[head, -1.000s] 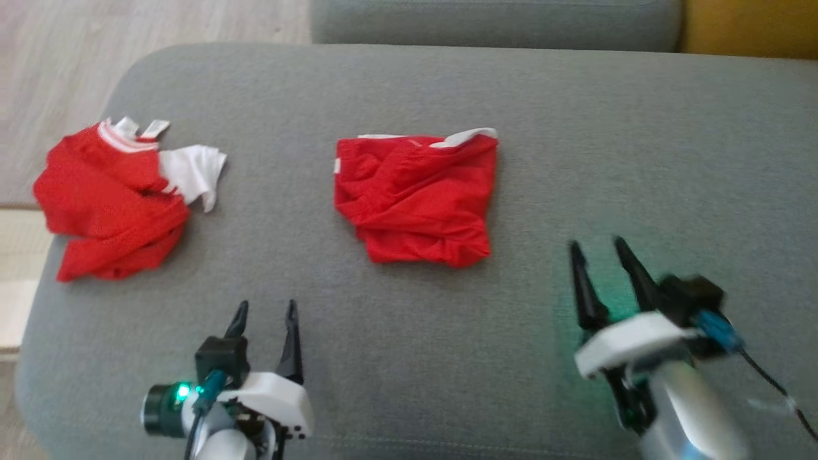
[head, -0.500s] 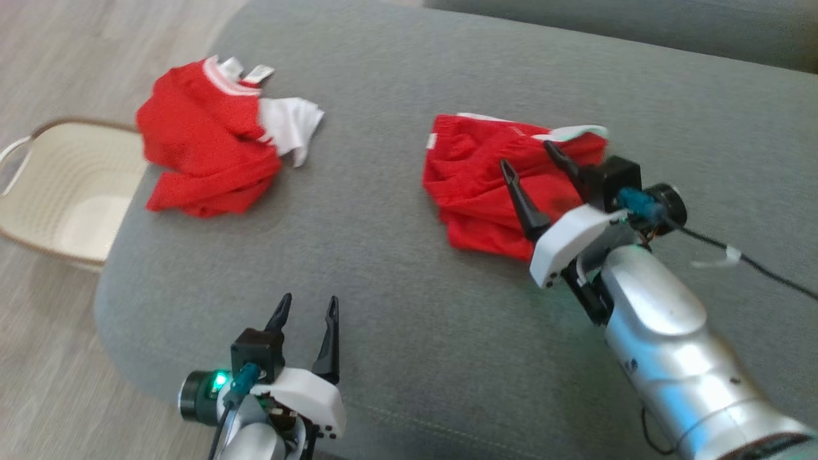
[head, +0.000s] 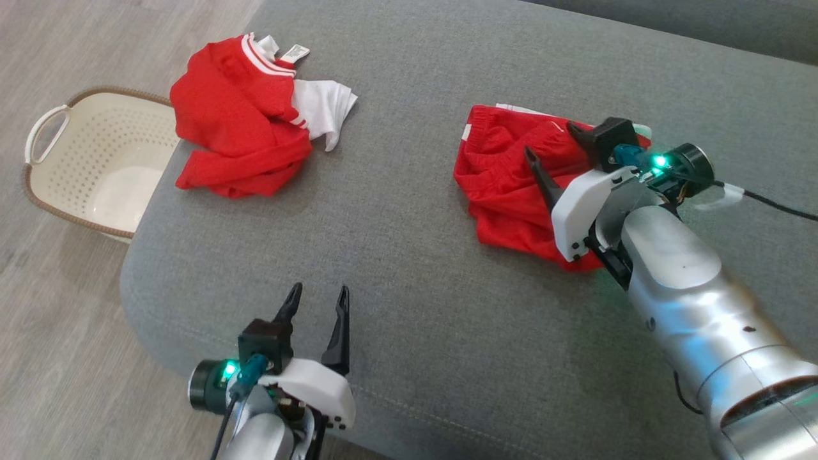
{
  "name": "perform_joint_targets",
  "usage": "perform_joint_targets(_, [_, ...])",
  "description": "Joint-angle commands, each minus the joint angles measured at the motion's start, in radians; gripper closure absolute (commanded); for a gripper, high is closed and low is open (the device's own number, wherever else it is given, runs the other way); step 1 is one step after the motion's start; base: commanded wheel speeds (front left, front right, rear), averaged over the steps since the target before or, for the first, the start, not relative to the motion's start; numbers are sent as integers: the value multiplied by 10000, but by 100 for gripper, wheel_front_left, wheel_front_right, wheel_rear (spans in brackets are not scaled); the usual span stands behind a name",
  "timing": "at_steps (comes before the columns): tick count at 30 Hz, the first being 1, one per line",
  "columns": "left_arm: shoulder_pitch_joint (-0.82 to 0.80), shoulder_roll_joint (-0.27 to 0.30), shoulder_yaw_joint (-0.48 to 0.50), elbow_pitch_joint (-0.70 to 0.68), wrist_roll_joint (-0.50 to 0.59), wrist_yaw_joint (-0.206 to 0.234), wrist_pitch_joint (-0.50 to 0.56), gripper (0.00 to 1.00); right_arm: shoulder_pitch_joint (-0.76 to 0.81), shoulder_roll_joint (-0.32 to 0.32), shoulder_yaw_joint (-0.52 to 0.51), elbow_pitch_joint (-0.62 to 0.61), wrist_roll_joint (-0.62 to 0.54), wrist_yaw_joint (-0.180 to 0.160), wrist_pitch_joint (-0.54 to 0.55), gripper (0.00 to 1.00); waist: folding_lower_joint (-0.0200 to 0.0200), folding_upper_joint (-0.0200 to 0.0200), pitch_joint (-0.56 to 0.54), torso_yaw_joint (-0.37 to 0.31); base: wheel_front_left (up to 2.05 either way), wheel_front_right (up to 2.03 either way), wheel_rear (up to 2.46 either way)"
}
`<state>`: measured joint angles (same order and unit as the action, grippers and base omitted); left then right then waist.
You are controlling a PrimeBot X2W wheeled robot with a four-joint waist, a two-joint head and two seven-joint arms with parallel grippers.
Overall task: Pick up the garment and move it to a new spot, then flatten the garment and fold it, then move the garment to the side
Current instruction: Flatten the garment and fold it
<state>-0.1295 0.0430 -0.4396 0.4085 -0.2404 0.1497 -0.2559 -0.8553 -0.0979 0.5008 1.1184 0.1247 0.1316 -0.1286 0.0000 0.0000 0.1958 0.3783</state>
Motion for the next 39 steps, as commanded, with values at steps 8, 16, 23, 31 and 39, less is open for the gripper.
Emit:
perform_joint_targets(8, [-467, 72, 86, -471, -275, 97, -59, 0, -600, 45, 893, 449, 519, -9, 542, 24, 0, 0, 234, 165, 0, 0, 0])
perform_joint_targets(16, [-659, 72, 38, -482, -418, 129, -59, 0, -965, -133, 1088, 795, 750, -9, 495, 100, 0, 0, 500, 344, 0, 0, 0])
perform_joint_targets(23, [-642, 72, -67, -497, -480, 100, -59, 0, -1442, -261, 1099, 705, 711, -9, -473, 100, 0, 0, 579, 541, 0, 0, 0])
perform_joint_targets(31, [-811, 72, -473, -503, -680, 85, -59, 0, -1977, -264, 760, 1202, 506, -9, -792, 88, 0, 0, 915, 1240, 0, 0, 0])
perform_joint_targets(39, [-891, 72, -537, -496, -770, 195, -59, 0, -1711, -326, -231, 1599, 283, -9, -920, 0, 0, 0, 1052, 1470, 0, 0, 0])
